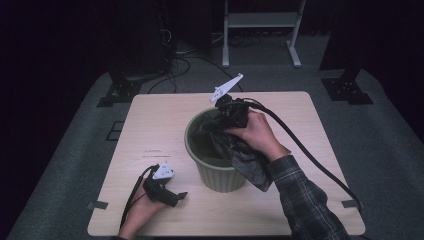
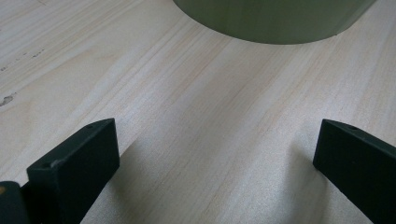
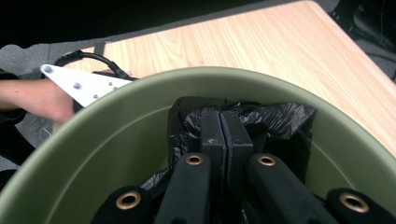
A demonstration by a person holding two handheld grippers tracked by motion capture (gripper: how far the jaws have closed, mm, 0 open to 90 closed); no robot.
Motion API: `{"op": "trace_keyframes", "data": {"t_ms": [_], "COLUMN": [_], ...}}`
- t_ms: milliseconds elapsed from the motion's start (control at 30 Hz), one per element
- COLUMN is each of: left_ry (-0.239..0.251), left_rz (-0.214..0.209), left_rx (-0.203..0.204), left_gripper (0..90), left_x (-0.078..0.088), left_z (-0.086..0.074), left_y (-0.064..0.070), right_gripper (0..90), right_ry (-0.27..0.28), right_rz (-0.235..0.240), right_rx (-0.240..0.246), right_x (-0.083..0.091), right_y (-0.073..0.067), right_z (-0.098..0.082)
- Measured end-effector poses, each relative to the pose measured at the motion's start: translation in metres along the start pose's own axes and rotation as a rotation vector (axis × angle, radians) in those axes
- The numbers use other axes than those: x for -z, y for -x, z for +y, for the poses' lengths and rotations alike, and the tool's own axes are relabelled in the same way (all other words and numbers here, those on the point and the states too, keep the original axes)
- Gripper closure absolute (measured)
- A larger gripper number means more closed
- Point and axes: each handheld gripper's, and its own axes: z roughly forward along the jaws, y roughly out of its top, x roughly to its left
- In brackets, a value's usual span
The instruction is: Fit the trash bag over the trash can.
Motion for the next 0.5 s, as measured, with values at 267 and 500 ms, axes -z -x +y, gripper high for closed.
{"op": "trace_keyframes", "data": {"t_ms": [267, 500], "left_ry": [0.000, 0.002], "left_rz": [0.000, -0.008], "left_rx": [0.000, -0.001], "left_gripper": [0.0, 0.0], "left_x": [0.000, 0.000], "left_z": [0.000, 0.000], "left_y": [0.000, -0.001], "right_gripper": [61.9, 29.7], "right_ry": [-0.042, -0.014], "right_rz": [-0.031, -0.102], "right_rx": [-0.023, -0.027], "right_x": [-0.008, 0.009], "right_y": [0.008, 0.006], "right_z": [-0.001, 0.000]}}
